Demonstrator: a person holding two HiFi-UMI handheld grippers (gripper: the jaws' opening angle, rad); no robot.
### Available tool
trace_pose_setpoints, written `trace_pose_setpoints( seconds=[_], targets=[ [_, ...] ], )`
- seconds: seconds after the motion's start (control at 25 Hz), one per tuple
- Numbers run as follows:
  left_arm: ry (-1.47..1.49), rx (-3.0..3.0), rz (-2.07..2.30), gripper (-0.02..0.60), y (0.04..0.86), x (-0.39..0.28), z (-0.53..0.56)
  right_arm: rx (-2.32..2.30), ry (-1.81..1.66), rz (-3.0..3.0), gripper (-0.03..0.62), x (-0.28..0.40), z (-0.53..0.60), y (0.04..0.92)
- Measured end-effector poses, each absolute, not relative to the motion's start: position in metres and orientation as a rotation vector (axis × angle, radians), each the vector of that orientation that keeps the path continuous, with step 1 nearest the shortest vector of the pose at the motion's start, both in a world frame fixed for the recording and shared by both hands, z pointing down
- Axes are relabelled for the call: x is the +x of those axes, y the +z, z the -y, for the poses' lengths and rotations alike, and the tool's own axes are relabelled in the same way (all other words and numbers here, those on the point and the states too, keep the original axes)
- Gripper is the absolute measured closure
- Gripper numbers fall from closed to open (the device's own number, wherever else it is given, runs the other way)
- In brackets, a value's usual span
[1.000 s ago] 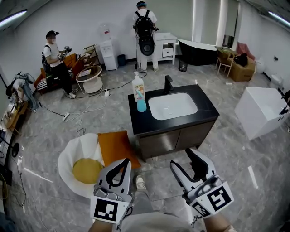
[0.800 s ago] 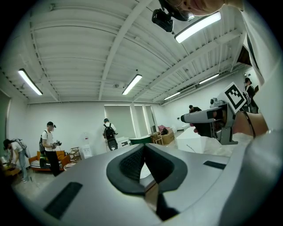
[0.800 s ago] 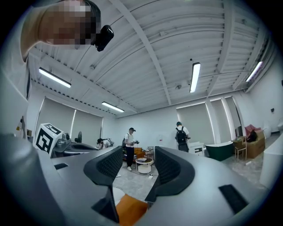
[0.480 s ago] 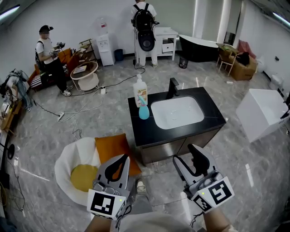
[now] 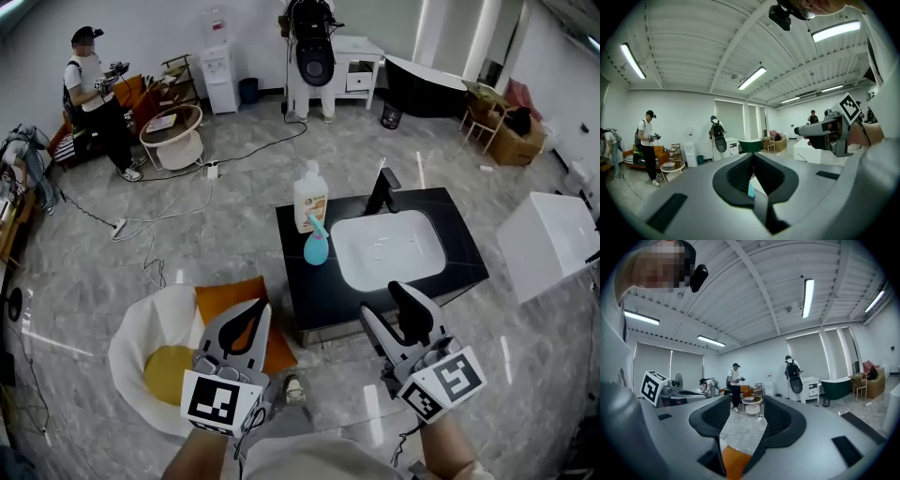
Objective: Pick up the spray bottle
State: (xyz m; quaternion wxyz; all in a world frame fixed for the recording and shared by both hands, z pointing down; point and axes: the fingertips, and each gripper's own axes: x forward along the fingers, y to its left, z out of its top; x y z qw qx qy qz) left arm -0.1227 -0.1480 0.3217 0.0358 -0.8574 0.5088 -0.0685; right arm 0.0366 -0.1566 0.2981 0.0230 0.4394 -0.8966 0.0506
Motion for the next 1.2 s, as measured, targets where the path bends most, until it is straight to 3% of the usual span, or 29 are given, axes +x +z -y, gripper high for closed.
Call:
trace_pose_setpoints(
  seconds=[0.48,1.2],
  targets=[
    [-0.212,-2.694,-1.623,0.563,0.352,-0.154,0.272,1.303,0.311,2.697,0.342,-0.013,0.298,0.367],
    [-0.508,-2.656,-1.869,0.563,0.47,-0.134,0.365,1.001,0.429,2.562,0.341,-0.016,0.427,0.542]
  ],
)
